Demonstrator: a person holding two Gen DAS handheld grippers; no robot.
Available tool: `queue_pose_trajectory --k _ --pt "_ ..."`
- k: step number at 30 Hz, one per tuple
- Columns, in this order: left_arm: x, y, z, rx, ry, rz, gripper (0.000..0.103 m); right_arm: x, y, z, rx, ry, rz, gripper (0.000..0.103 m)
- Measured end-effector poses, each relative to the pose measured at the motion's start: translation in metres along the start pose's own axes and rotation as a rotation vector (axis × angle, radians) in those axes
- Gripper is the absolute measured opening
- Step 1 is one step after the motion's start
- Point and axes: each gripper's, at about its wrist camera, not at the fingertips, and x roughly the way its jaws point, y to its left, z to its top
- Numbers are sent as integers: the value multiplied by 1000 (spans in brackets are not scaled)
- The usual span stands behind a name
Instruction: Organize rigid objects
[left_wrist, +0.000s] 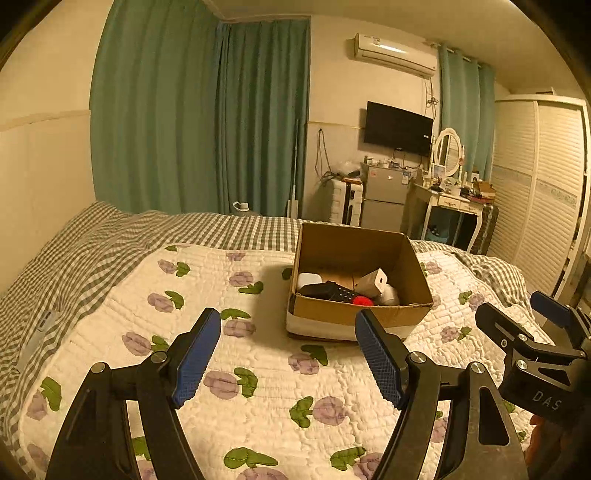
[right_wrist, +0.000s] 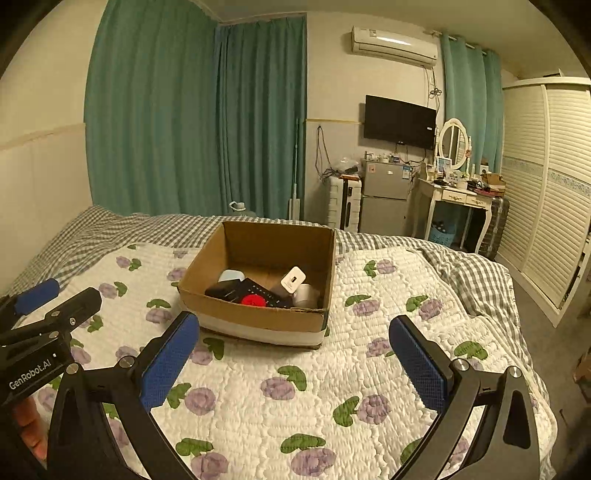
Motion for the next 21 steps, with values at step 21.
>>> queue_pose_trajectory --k 21 --pt "1 -3 -2 16 20 -12 78 -3 1 -1 9 11 -1 103"
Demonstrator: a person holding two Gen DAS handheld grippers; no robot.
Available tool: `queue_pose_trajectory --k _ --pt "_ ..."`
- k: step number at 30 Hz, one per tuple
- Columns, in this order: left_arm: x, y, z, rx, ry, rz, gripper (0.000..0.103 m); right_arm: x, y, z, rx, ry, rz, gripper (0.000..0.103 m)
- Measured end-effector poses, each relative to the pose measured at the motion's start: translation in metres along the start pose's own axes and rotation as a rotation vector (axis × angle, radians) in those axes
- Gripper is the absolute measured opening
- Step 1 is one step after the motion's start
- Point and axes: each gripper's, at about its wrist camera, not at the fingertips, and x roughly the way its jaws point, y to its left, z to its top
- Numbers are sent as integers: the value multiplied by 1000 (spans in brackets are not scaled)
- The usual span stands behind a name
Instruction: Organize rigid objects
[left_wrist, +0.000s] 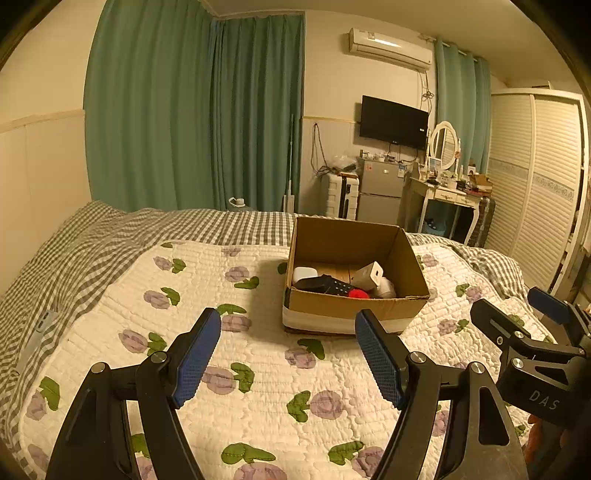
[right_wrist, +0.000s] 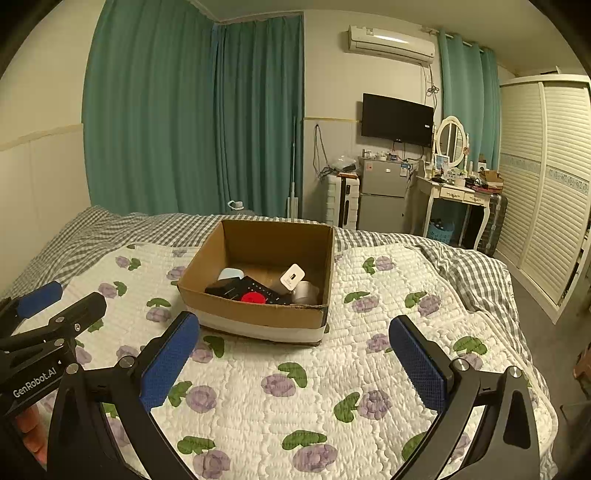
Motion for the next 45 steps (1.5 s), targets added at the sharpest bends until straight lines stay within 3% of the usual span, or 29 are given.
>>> queue_pose_trajectory --k 45 --pt "-3 -5 -2 8 -1 -3 78 4 5 -6 10 19 -4 103"
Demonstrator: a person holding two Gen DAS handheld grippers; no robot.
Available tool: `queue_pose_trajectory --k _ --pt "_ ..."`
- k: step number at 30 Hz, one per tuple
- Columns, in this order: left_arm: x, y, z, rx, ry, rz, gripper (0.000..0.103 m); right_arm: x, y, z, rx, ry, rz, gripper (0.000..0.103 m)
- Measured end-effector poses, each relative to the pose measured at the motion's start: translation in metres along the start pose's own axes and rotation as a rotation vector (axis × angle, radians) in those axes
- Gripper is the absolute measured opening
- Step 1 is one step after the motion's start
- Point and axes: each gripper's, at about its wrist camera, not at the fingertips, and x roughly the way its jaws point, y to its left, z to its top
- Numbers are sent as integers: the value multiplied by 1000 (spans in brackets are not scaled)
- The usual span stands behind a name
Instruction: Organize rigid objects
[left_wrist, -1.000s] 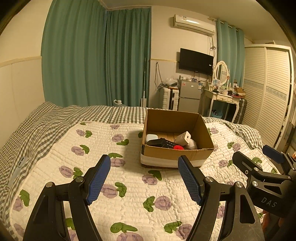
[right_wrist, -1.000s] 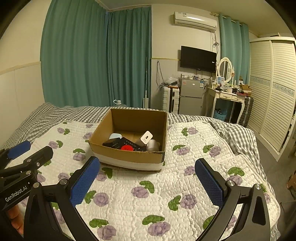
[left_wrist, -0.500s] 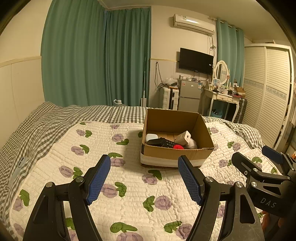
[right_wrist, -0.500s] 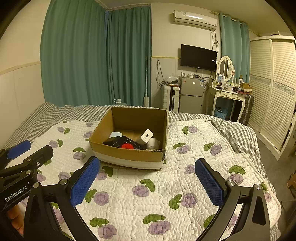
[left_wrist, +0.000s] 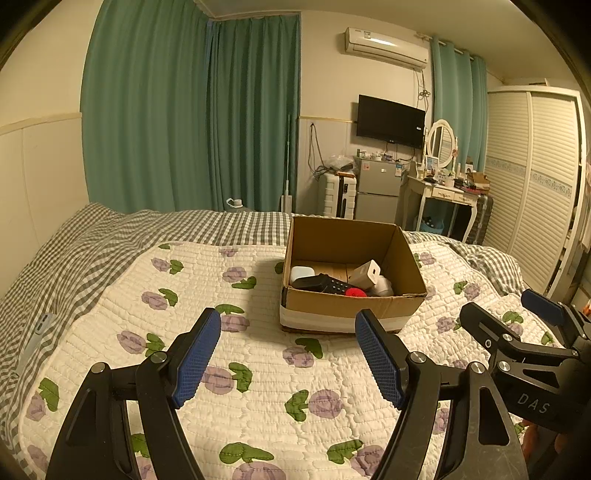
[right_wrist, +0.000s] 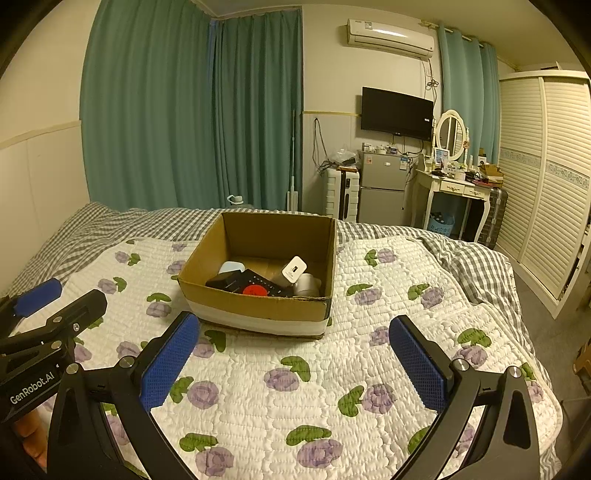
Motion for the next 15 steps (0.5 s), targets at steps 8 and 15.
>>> queue_pose_trajectory --k 8,15 --pt "1 0 -1 8 2 -4 78 0 0 0 0 1 1 103" --pt "3 -1 -1 22 6 2 78 2 0 1 2 4 3 103"
